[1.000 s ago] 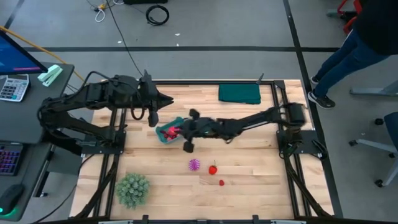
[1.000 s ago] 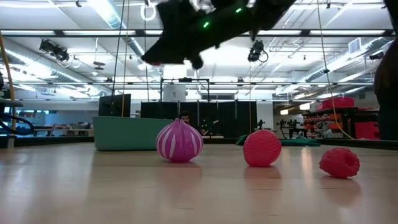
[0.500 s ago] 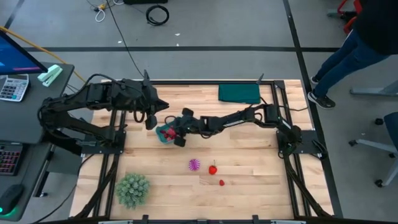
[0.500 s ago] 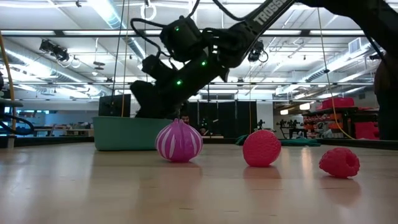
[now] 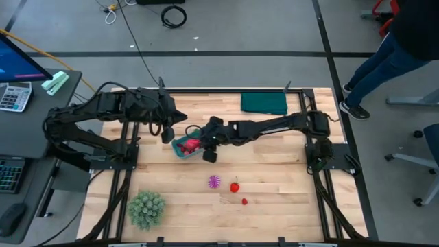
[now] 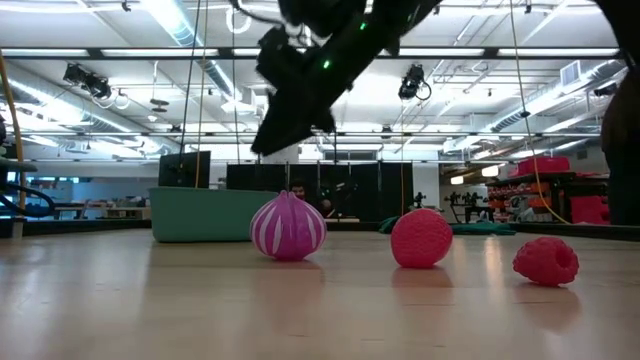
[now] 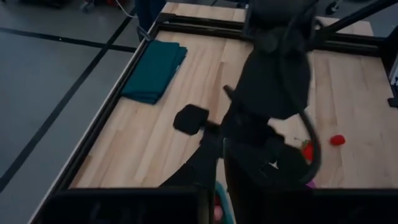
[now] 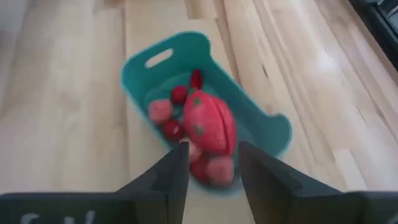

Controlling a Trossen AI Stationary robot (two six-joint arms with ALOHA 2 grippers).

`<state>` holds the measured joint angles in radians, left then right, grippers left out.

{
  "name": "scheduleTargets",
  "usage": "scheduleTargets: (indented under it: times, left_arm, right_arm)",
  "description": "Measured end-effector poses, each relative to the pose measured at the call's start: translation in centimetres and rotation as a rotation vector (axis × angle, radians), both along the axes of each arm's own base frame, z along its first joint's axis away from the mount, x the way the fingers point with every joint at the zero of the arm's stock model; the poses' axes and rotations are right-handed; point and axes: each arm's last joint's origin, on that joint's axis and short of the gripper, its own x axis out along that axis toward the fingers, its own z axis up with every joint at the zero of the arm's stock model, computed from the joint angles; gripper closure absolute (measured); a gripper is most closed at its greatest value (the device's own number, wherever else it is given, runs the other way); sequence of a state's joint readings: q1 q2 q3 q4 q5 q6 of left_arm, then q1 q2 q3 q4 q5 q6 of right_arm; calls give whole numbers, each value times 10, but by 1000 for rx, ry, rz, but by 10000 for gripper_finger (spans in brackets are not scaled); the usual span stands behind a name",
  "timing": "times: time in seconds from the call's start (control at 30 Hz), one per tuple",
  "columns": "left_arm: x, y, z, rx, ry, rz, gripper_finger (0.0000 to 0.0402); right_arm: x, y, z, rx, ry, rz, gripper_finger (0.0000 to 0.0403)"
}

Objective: Pick and placing Produce into tupperware
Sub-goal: Put the violet onion into the blue bin

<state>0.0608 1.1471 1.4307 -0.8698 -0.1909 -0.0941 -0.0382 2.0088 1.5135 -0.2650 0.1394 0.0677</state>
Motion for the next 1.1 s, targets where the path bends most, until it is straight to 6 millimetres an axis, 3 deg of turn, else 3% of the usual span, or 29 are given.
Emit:
scheduleTargets:
  times: [0.2, 0.37, 0.7, 0.9, 1.1]
  left_arm:
    - [21, -4, -16, -40, 90, 3, 364]
    - [55, -22, -48, -43, 248, -60, 362]
    - [109, -92, -122, -36, 507, -211, 362]
    - [123, -135, -160, -4, 580, -304, 326]
    - [140, -162, -184, 7, 525, -367, 267]
  right_arm:
    - [-46, 23, 27, 53, 268, -12, 258]
    - [-94, 49, 27, 123, 480, -97, 258]
    - [-174, 97, -8, 125, 427, -241, 261]
    - [-207, 105, -20, 178, 388, -277, 261]
    - [-223, 104, -16, 158, 325, -273, 261]
